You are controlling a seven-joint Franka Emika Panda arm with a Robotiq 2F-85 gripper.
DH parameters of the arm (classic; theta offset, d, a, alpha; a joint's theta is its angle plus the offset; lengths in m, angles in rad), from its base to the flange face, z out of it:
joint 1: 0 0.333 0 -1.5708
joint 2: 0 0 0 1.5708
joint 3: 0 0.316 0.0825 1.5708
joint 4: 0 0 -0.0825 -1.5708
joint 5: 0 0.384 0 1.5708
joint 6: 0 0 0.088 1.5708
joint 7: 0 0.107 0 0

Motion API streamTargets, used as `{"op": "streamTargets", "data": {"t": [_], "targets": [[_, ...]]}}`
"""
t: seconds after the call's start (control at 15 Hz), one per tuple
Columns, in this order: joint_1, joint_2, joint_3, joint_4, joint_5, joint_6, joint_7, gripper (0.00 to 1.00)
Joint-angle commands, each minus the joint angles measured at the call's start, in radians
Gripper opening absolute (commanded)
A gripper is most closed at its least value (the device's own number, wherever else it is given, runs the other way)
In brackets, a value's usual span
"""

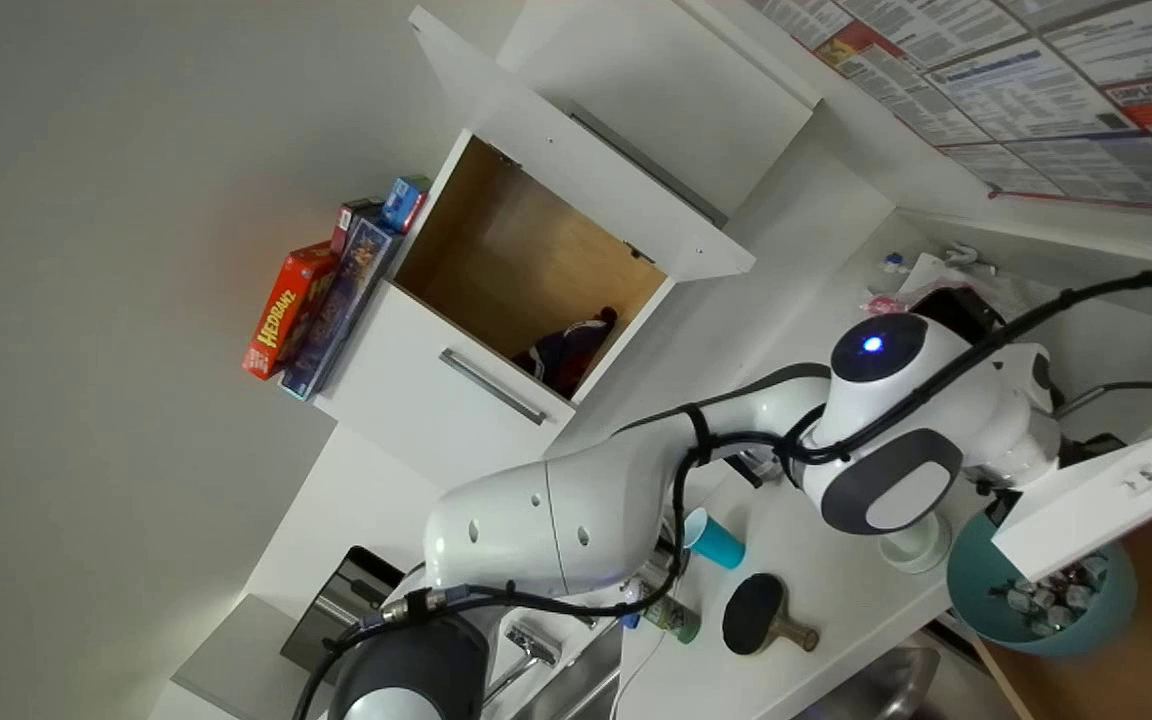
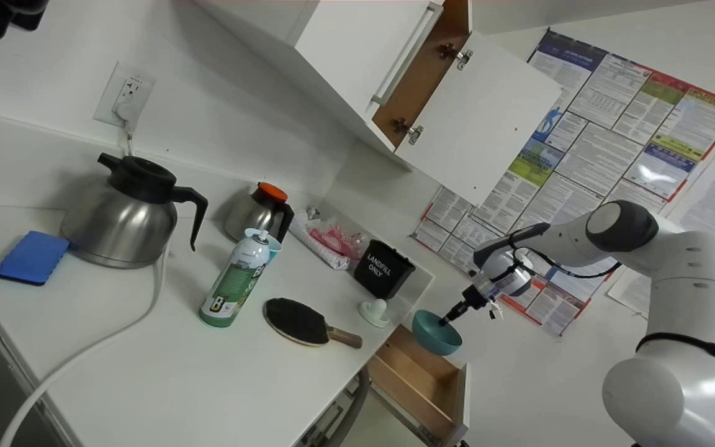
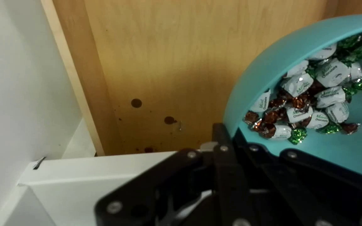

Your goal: Put the blue bowl inside the open drawer

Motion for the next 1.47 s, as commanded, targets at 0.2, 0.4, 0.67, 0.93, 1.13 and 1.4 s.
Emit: {"op": "streamTargets", "data": {"t": [0.2, 0.4, 0.67, 0.93, 1.13, 1.4], "targets": [[-0.009, 0.009, 0.012, 0.007, -0.011, -0.002, 0.008, 0.04], [-0.008, 0.050, 0.017, 0.038, -0.015, -0.009, 0.007, 0.01], [-0.020, 0.132, 0.044, 0.077, -0.002, 0.017, -0.006, 0.01], [-0.042, 0.213, 0.072, 0.123, -0.012, 0.065, -0.019, 0.01], [-0.061, 0.274, 0.084, 0.165, -0.037, 0.086, -0.028, 0.01], [-0.094, 0.345, 0.104, 0.228, -0.064, 0.081, -0.037, 0.01]]}}
